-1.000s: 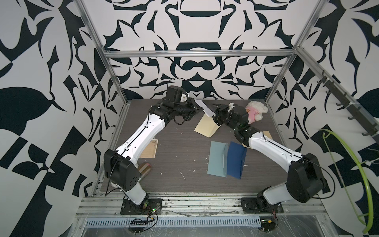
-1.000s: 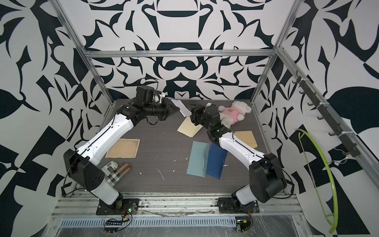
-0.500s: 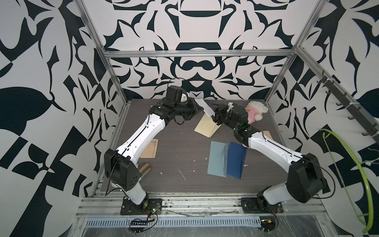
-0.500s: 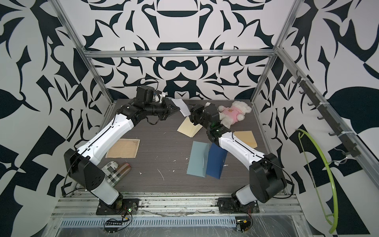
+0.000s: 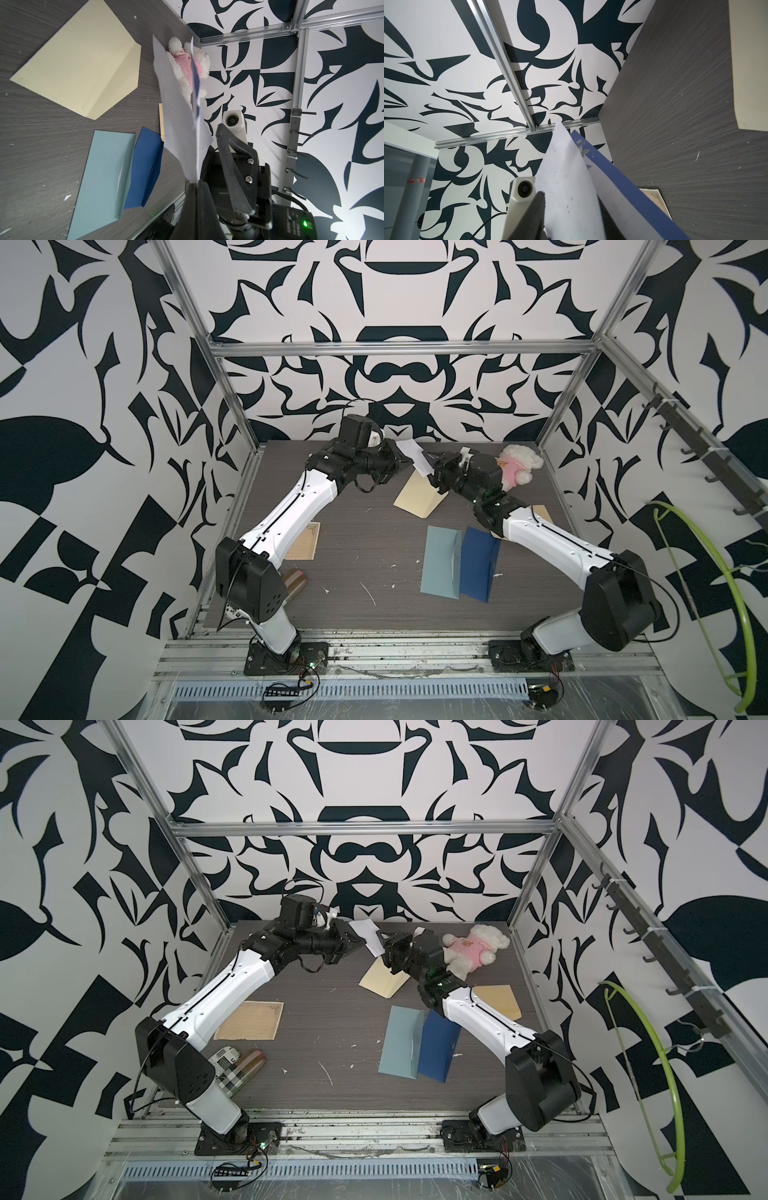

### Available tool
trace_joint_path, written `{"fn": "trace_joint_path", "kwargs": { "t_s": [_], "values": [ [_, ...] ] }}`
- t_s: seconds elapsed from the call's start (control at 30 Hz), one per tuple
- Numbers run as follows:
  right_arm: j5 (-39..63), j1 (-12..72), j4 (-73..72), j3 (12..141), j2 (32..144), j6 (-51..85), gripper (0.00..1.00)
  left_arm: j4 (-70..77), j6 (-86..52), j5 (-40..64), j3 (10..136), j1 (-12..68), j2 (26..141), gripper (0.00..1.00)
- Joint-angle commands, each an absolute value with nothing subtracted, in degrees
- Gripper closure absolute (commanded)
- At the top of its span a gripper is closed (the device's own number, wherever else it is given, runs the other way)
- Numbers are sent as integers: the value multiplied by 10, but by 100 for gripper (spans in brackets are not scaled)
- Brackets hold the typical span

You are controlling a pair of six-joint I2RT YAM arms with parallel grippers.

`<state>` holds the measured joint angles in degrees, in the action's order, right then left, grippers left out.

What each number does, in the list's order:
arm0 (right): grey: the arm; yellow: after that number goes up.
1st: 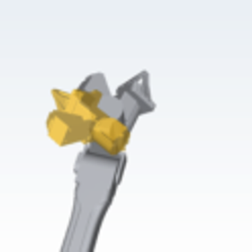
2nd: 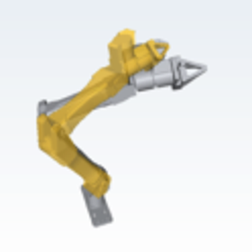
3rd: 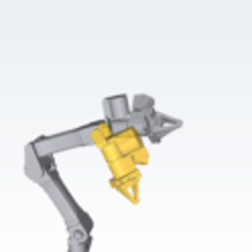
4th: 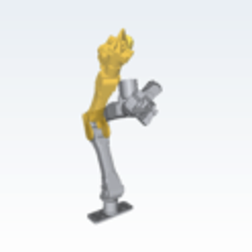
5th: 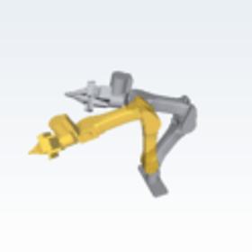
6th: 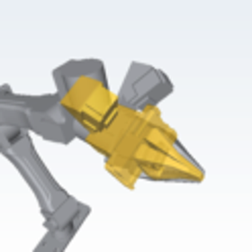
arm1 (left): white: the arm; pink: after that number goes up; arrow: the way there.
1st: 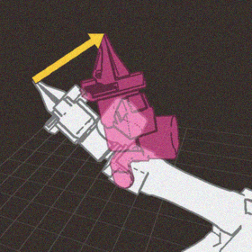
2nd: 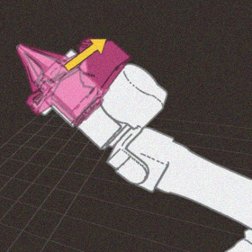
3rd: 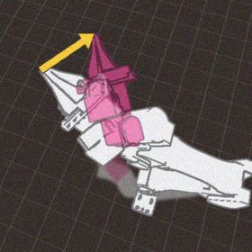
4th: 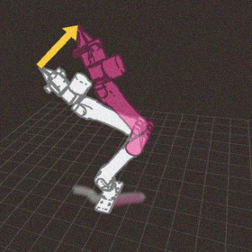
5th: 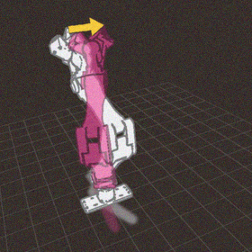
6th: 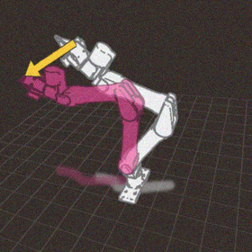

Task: Take the letter paper out of the envelope
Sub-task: Unfold the letter paper.

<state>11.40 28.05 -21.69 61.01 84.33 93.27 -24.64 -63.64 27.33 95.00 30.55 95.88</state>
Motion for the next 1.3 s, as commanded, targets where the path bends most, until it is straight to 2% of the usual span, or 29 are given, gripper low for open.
{"fn": "trace_joint_path", "kwargs": {
  "t_s": [0.0,0.47,0.57,0.67,0.7,0.9,1.0,1.07,1.27],
  "values": [
    [122,286,-236,642,835,931,64,-235,-631,282,939,307,964,100],
    [128,291,-232,638,836,930,74,-232,-628,284,939,307,971,100],
    [128,292,-229,637,837,928,83,-233,-628,285,935,307,970,100],
    [128,292,-211,640,834,915,98,-232,-629,287,935,307,970,100],
    [126,292,-200,641,831,905,100,-233,-629,286,937,307,969,96],
    [145,273,-97,684,813,819,100,-292,-544,242,976,302,948,43],
    [176,257,4,744,809,719,100,-333,-453,205,993,298,931,26],
    [204,243,61,777,807,644,100,-326,-408,211,984,287,920,22],
    [360,196,244,895,820,414,100,-277,-271,286,932,264,895,25]
  ]
}}
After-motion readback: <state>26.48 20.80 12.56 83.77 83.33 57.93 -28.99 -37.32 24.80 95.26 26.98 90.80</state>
